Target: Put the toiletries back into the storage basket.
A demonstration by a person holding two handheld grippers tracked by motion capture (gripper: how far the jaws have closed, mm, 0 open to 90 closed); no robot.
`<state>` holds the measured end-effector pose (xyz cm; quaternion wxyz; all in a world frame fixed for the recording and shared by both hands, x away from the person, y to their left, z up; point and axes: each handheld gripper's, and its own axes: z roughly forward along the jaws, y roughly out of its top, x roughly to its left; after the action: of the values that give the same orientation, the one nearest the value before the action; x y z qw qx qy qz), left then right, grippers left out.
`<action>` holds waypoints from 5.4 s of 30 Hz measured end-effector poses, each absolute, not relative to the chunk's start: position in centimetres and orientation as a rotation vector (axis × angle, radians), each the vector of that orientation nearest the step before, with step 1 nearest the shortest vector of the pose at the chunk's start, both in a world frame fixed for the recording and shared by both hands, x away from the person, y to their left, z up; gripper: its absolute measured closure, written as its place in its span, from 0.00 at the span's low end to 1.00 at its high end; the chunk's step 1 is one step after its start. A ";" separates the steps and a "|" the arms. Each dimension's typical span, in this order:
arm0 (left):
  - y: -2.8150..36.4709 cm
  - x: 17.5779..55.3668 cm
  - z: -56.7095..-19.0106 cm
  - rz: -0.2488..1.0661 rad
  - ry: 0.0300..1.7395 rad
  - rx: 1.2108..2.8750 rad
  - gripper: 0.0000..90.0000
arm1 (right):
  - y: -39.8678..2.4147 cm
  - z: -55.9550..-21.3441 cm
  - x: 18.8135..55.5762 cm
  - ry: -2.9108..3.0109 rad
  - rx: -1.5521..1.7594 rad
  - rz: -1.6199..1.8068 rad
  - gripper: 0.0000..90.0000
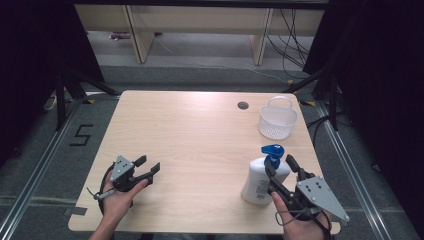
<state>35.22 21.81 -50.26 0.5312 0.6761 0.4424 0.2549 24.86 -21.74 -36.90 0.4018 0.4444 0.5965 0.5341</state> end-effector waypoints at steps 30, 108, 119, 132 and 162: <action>21.2 35.3 -50.4 0.562 1.034 1.631 0.40 | -20.3 -35.4 27.2 1.508 1.155 1.282 0.65; 21.6 35.4 -50.9 0.556 1.075 1.610 0.41 | -25.2 -28.9 32.3 1.342 1.185 1.338 0.67; 21.5 35.4 -51.1 0.556 1.061 1.615 0.42 | -25.9 -28.2 33.5 1.318 1.206 1.321 0.67; 21.5 35.4 -51.1 0.562 1.068 1.621 0.42 | -26.3 -27.1 35.1 1.296 1.200 1.300 0.67; 21.5 35.4 -51.1 0.562 1.075 1.621 0.41 | -27.0 -25.7 38.1 1.273 1.211 1.267 0.67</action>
<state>35.42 21.53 -51.12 0.5298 0.6792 0.4502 0.2352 38.07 -26.99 -25.70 0.4686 0.4940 0.5190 0.5168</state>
